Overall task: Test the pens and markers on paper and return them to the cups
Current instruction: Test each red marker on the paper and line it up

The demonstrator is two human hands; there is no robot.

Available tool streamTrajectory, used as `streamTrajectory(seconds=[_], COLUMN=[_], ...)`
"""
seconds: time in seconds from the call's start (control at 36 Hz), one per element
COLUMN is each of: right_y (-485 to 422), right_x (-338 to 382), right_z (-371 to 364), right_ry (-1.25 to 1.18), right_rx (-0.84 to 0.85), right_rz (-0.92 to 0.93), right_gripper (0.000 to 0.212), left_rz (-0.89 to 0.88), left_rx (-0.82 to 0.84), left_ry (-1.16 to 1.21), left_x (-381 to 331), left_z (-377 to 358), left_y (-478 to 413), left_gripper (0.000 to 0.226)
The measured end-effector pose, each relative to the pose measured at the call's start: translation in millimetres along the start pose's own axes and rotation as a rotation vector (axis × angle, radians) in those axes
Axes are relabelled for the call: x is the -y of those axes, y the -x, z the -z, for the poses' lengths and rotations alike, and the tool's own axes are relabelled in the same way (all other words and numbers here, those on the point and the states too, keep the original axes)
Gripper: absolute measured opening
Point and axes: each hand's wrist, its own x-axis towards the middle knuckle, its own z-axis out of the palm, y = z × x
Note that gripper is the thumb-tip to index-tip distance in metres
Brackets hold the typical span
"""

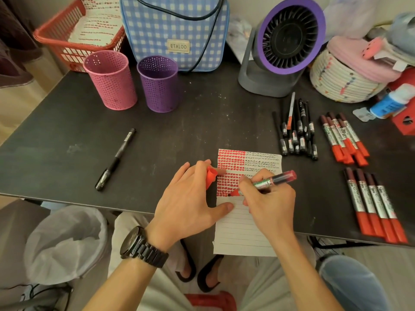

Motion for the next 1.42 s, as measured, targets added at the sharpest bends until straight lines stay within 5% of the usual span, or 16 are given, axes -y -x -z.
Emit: streamTrajectory(seconds=[1.08,1.42], right_y=[0,-11], right_x=[-1,8], right_z=[1,22], right_ry=[0.001,-0.644], right_rx=[-0.003,0.038], right_rz=[0.016,-0.286], right_gripper=[0.029,0.032], left_rz=[0.018,0.034], left_rx=[0.029,0.070], left_ry=[0.003,0.041], left_x=[-3,-2], left_z=[5,6], left_y=[0,-1], left_gripper=[0.071,0.062])
